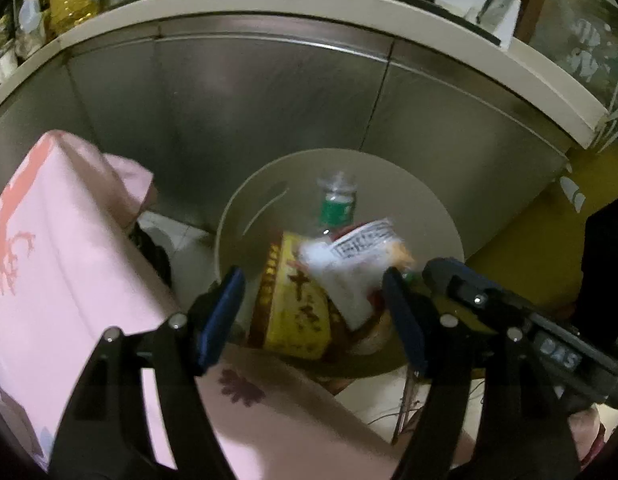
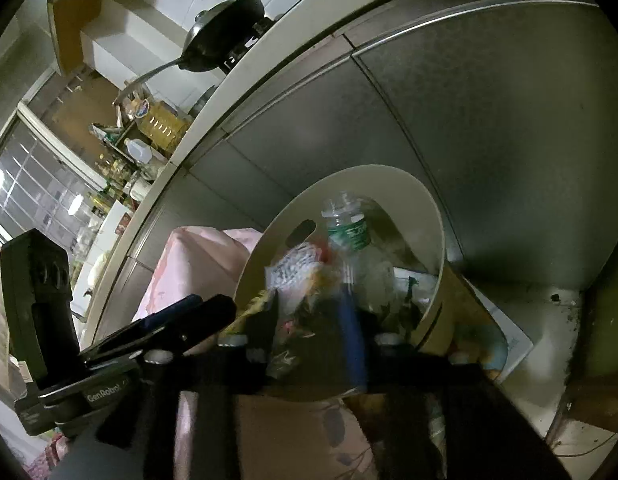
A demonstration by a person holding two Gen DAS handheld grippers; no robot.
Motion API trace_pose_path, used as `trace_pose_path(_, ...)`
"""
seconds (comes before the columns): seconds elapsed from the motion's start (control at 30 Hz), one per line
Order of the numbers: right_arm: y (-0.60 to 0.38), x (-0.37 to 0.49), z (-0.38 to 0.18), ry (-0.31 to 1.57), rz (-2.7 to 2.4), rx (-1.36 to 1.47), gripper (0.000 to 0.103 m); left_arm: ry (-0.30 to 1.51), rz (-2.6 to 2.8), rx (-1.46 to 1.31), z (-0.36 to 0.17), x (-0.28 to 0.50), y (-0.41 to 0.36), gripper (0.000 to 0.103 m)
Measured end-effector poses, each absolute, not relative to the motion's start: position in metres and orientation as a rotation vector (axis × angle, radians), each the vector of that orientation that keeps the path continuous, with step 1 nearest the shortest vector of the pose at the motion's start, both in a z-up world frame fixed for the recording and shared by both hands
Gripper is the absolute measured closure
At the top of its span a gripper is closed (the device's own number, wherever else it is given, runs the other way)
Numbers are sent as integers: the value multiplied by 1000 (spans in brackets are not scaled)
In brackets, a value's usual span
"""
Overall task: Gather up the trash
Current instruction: 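Carry box and bag over the beige bin and open both tools, then move both open tools back over the trash on the table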
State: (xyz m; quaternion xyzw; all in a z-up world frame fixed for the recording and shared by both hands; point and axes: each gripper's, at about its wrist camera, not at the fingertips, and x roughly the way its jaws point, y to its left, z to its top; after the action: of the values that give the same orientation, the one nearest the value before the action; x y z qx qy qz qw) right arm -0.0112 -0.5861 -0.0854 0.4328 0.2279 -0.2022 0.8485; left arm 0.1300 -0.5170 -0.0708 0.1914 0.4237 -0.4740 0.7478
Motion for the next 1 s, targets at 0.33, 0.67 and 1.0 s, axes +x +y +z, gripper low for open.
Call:
trace_pose_path(0.33, -572, -28, -66, 407, -402, 961, 54, 774, -892, 420, -32, 114, -460, 34)
trace_pose_path(0.67, -520, -46, -25, 347, -335, 941, 54, 633, -803, 372, 6, 86, -385, 34)
trace_pose_path(1.0, -466, -60, 6, 332, -327, 870, 54, 574, -743, 312, 31, 69, -326, 34)
